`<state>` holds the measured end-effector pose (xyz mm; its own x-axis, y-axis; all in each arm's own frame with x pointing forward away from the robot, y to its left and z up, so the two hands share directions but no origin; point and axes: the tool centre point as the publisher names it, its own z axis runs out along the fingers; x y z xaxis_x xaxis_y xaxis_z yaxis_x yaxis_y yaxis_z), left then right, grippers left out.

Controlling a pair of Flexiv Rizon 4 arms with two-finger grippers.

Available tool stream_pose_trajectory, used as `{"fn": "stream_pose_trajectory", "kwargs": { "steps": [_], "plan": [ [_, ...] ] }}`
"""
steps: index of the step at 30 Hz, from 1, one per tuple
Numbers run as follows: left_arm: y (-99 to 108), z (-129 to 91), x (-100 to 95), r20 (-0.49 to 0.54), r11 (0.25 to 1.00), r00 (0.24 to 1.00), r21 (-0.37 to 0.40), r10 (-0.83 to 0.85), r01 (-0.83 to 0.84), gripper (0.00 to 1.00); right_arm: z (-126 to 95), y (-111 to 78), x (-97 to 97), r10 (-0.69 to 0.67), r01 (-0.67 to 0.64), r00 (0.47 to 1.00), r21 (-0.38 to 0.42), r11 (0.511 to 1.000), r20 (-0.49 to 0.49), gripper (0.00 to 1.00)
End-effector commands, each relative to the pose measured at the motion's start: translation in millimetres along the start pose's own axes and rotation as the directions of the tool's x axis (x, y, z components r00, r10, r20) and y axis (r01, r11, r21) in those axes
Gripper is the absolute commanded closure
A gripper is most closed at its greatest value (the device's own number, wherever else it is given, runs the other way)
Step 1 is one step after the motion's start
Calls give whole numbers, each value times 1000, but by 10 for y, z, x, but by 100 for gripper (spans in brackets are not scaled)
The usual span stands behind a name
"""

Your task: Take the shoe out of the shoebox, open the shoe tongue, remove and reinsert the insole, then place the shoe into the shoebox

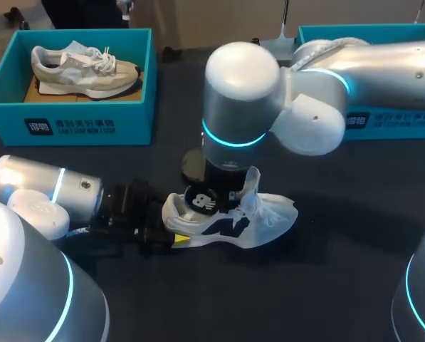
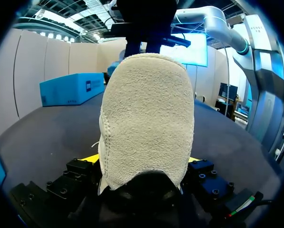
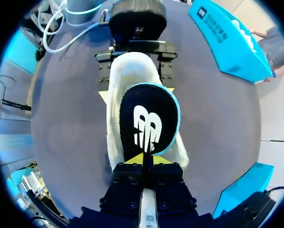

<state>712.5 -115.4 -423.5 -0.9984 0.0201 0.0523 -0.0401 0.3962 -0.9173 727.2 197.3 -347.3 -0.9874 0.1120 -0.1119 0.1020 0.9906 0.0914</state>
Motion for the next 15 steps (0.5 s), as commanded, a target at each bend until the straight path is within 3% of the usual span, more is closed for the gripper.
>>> {"fn": "stream_pose_trajectory", "kwargs": {
  "steps": [1, 15],
  "plan": [
    [3, -5, 4, 1, 1000, 1000, -2, 0, 0, 100, -124, -89, -23, -9, 9, 1000, -27, 1000, 1, 100],
    [3, -5, 4, 1, 1000, 1000, -2, 0, 0, 100, -173, 389, -152, -74, 75, 997, -104, 992, 22, 100]
  ]
}}
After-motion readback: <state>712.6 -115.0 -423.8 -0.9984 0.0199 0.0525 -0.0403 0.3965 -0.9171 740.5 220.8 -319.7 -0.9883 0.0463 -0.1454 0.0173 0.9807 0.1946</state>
